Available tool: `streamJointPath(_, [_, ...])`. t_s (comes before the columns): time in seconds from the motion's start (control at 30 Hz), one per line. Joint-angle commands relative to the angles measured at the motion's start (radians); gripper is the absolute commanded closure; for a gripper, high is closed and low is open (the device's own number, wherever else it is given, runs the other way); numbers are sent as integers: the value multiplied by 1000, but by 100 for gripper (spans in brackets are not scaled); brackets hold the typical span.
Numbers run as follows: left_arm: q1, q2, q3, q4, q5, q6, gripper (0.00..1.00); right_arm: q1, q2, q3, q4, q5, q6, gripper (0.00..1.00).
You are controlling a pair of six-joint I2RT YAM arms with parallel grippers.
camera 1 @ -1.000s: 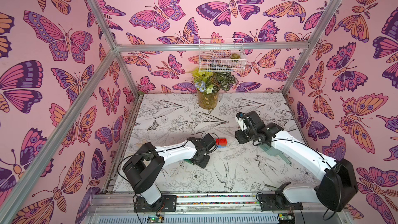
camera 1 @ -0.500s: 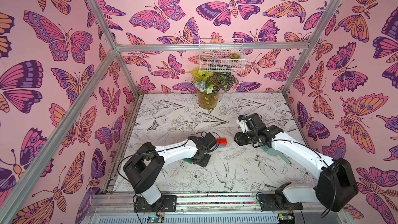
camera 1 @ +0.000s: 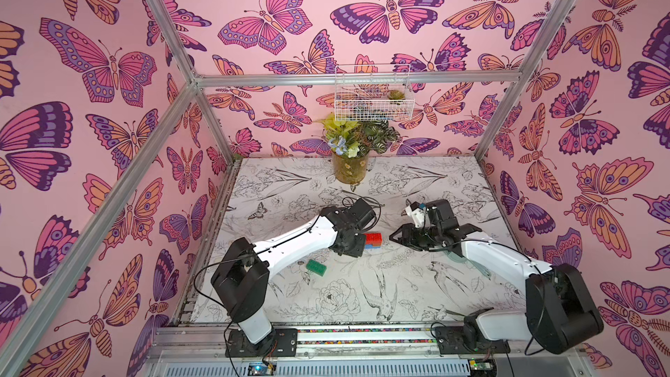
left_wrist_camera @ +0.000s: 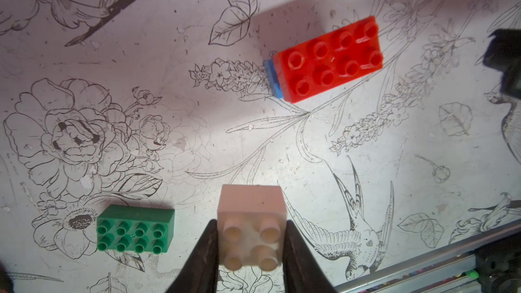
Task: Assemble the number 5 with lego
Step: Pick up the lego brick from the center of the board, then assemble the lego brick with the lego brick.
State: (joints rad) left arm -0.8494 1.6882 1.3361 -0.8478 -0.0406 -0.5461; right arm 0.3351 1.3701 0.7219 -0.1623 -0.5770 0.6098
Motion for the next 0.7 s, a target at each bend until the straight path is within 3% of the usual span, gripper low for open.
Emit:
streamJointPath(0.0, [7,19,42,-54,6,-19,69,-24,26,-34,118,-82,76,52])
streamJointPath(0.23, [10,11,93,-65,-48,-63,64,-59,79,-51,233,-164,121,52])
streamJointPath(0.37, [10,39,130,-88,-33,-67,68,-60,102,-51,268,-178,133,53])
streamJointPath(0.47, [10,71,152,-91,-11,-66,78,-60,114,-51,286,-187,136,53])
streamJointPath(0.67, [12,122,216,-120,-23,-74,79,-60,131,-56,317,-204,153,53])
